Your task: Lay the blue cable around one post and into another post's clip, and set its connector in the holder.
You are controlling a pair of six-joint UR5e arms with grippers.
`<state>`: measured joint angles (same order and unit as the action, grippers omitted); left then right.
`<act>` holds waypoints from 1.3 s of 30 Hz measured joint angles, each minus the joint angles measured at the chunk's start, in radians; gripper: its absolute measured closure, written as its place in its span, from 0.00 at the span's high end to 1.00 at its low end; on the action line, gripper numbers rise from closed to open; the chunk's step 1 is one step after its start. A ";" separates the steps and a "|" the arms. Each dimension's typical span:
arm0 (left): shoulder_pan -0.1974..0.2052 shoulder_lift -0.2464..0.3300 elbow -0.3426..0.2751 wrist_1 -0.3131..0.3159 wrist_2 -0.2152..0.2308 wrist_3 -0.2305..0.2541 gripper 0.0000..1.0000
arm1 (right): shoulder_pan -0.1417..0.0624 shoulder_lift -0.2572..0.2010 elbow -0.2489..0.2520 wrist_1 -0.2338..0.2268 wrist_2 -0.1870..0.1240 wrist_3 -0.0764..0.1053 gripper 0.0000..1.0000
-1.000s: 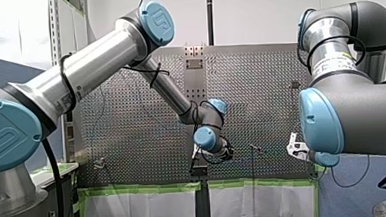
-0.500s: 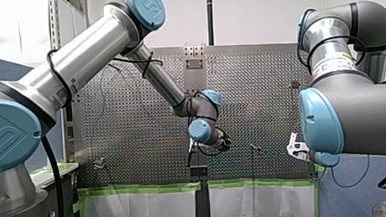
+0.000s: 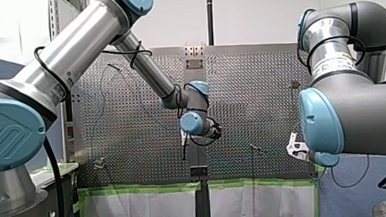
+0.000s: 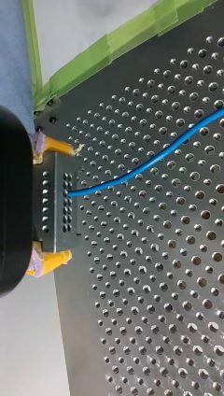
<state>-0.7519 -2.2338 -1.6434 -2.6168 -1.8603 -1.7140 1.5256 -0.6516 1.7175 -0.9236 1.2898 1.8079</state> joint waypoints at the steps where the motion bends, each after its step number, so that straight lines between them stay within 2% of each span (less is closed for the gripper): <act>1: 0.001 0.008 -0.007 0.008 -0.001 -0.001 1.00 | 0.000 0.000 0.000 0.000 0.000 0.001 0.05; 11: 0.013 0.096 -0.096 0.096 -0.023 -0.044 1.00 | 0.000 0.000 0.000 -0.001 0.000 0.003 0.05; 17: 0.018 0.149 -0.148 0.149 -0.050 -0.039 1.00 | 0.003 0.000 0.000 0.000 -0.007 0.004 0.05; 29: 0.033 0.259 -0.259 0.259 -0.068 -0.045 1.00 | 0.009 0.000 0.000 0.000 -0.010 0.005 0.05; 39: 0.041 0.345 -0.345 0.344 -0.091 -0.027 1.00 | 0.013 0.000 0.000 -0.001 -0.012 0.006 0.05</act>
<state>-0.7107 -1.8890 -1.9882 -2.2726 -1.9510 -1.7413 1.5390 -0.6515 1.7176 -0.9243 1.2778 1.8144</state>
